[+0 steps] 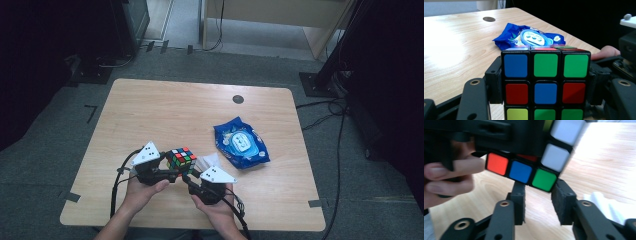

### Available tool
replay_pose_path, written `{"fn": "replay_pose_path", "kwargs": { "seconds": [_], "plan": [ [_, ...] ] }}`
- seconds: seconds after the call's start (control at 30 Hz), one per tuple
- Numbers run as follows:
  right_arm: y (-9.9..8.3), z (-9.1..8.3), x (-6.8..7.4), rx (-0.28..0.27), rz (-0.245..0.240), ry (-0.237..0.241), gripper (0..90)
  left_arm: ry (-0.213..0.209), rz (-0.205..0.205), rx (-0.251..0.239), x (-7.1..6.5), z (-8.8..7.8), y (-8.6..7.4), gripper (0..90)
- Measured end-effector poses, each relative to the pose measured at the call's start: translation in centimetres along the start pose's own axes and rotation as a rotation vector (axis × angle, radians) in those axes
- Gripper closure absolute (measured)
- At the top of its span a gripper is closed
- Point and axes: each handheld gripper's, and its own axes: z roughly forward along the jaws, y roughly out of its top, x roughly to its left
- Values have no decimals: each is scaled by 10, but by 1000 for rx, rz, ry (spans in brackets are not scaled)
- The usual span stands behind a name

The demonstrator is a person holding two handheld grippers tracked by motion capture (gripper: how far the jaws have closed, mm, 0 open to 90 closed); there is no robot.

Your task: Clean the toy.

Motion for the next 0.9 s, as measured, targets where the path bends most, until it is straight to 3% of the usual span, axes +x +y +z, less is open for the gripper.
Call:
{"fn": "replay_pose_path", "kwargs": {
  "seconds": [0.1, 0.2, 0.27, 0.37, 0.53, 0.63, 0.73, 0.9],
  "plan": [
    [1, -3, -7, -7, 7, -15, 682, -12, 11, 11, 0, 0, 0, 337],
    [2, -6, -8, -8, -60, -58, 682, -18, 42, 37, -1, 1, 0, 337],
    [2, -7, -10, -11, -70, -85, 688, -37, 57, 52, -2, 1, 1, 338],
    [3, -9, -17, -17, -31, -111, 706, -35, 91, 70, -4, 2, 0, 338],
    [5, -14, -25, -41, 11, -109, 750, -51, 130, 114, -7, 6, -1, 338],
    [6, -16, -32, -54, 64, -82, 771, -51, 152, 135, -10, 8, -3, 338],
    [6, -17, -37, -64, 73, -68, 769, -53, 164, 136, -11, 9, -4, 338],
    [9, -22, -47, -96, 145, -17, 765, -60, 173, 135, -10, 9, -4, 339]
  ]
}}
